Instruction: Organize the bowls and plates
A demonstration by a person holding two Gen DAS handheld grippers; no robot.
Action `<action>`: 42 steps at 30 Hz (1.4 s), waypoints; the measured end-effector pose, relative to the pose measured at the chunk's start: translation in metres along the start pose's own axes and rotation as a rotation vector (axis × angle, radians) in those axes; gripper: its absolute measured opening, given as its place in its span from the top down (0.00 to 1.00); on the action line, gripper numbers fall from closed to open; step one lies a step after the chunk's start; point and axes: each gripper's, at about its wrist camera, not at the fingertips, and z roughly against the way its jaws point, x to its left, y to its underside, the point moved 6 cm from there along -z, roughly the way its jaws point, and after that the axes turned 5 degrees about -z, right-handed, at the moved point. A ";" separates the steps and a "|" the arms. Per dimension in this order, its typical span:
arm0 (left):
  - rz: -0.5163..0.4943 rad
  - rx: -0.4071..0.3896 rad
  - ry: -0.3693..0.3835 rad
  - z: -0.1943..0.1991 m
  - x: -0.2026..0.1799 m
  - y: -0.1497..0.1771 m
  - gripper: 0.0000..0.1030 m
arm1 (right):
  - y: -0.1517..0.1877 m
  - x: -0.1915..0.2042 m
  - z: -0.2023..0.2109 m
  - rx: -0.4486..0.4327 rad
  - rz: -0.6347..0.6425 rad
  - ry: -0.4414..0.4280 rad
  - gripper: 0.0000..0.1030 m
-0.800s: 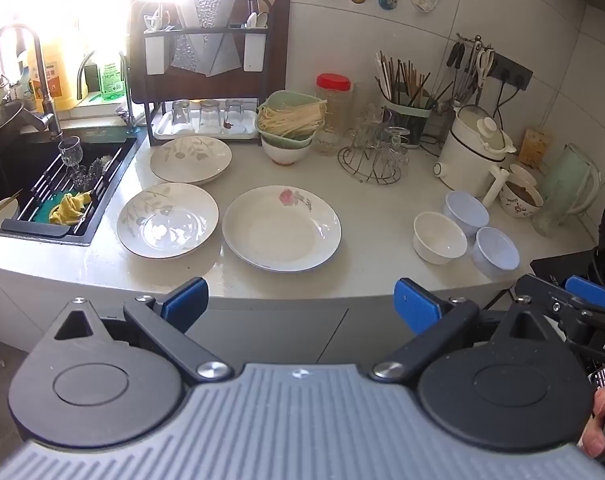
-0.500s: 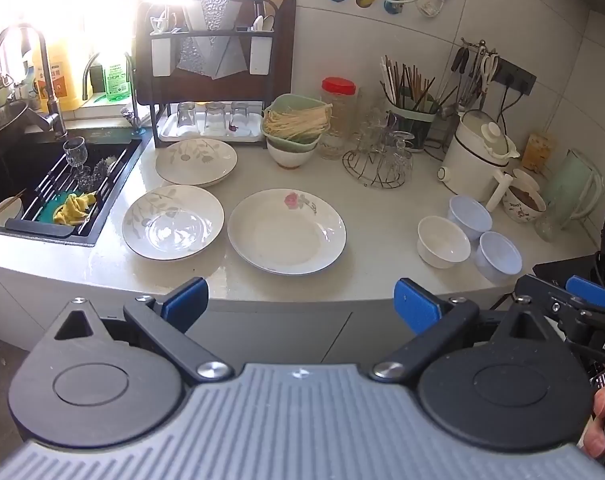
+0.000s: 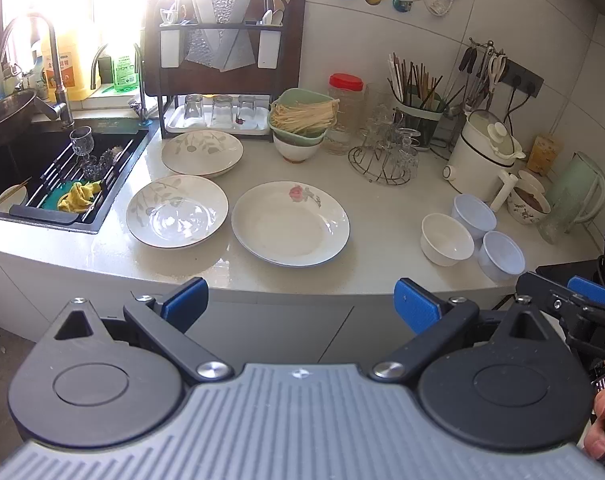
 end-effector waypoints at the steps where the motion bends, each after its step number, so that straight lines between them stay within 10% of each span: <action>1: 0.004 0.001 0.000 -0.001 0.000 0.000 0.02 | -0.001 0.001 0.000 0.001 -0.002 0.000 0.00; 42: -0.003 0.045 -0.019 -0.022 -0.002 -0.007 0.02 | -0.010 -0.013 -0.011 0.053 -0.018 0.046 0.00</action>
